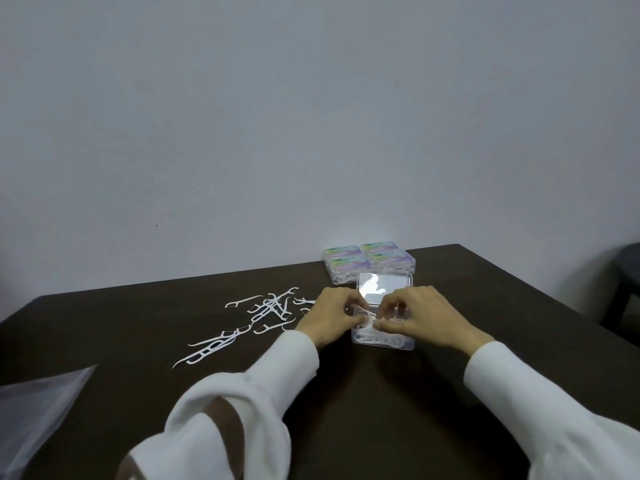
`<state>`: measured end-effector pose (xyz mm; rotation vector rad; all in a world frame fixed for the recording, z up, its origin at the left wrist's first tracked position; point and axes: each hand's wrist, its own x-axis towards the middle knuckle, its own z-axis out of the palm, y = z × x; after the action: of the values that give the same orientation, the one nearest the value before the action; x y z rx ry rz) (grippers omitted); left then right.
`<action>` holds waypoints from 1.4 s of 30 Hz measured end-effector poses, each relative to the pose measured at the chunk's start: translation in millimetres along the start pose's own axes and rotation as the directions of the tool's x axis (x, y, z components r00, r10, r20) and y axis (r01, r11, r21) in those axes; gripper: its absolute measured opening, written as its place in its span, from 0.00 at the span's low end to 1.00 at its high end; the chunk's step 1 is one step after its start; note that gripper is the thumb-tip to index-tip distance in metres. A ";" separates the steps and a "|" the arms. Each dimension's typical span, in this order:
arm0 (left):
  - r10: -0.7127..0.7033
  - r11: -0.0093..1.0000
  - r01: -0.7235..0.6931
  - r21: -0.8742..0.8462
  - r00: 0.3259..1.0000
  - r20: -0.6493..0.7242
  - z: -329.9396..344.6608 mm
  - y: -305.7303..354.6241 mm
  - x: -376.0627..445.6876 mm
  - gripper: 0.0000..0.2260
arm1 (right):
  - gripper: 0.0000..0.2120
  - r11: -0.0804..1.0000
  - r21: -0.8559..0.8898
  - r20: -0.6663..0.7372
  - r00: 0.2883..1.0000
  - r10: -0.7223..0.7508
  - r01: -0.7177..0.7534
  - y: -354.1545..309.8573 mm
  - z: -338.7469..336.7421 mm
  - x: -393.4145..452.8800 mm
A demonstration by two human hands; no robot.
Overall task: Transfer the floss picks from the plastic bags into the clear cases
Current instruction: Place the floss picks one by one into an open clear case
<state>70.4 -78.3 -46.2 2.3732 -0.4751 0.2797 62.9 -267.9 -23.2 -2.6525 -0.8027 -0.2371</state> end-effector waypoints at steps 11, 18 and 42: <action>0.000 1.000 0.000 0.011 1.000 -0.029 2.3 2.0 0.2 0.06 | 0.04 0.993 0.097 0.083 0.995 0.059 -0.067 3.2 -0.6 1.7; 0.020 0.999 -0.020 0.045 1.000 0.008 2.2 2.2 -0.9 0.09 | 0.05 0.994 0.079 0.048 0.996 0.074 -0.077 10.9 -2.0 2.1; -0.039 0.995 0.042 0.085 0.999 -0.037 -36.4 -13.5 -29.7 0.11 | 0.07 0.994 0.081 -0.019 0.997 -0.074 0.075 -29.0 8.1 15.4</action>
<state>46.3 -36.8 -36.9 2.4541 -0.4053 0.3291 59.7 -234.6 -18.3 -2.5448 -0.8879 -0.2393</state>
